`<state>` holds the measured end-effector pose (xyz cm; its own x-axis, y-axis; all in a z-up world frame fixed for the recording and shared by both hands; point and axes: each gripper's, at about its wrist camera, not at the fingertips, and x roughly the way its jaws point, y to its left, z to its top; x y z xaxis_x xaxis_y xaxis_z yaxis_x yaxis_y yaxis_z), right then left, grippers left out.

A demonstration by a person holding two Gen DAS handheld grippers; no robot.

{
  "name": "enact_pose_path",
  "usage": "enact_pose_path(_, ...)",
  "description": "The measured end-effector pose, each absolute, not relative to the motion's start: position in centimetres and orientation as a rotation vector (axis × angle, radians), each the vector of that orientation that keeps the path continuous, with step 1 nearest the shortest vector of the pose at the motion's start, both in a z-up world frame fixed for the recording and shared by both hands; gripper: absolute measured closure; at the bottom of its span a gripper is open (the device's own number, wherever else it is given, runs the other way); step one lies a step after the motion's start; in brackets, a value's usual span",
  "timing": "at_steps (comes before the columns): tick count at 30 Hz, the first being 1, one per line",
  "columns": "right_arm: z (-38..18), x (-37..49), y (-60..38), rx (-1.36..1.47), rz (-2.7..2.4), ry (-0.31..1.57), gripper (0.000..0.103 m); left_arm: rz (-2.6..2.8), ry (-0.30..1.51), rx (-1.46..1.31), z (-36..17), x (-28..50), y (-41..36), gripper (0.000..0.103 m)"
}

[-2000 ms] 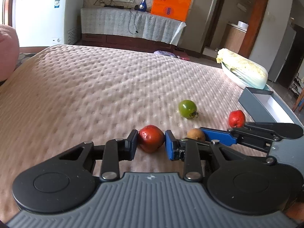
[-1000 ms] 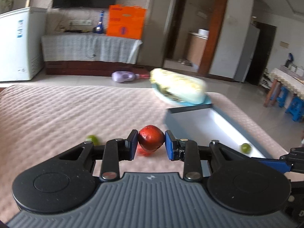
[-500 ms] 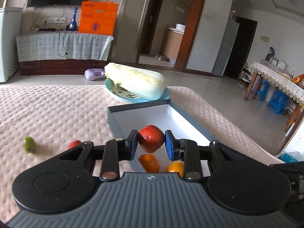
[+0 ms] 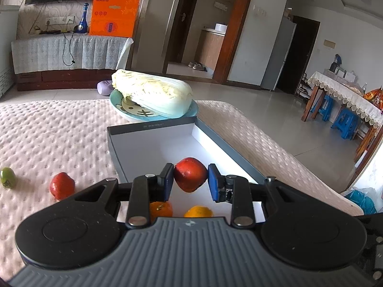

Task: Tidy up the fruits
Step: 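Carry the held red apple and brown fruit over the grey box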

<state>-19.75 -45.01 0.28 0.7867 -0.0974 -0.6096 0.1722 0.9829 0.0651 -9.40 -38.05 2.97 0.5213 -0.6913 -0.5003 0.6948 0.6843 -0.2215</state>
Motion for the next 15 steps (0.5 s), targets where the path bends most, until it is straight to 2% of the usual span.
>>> enact_pose_path(15,-0.4,-18.6,-45.5,0.122,-0.207,0.669,0.076,-0.836,0.581,0.05,2.7,-9.5,-39.6,0.067)
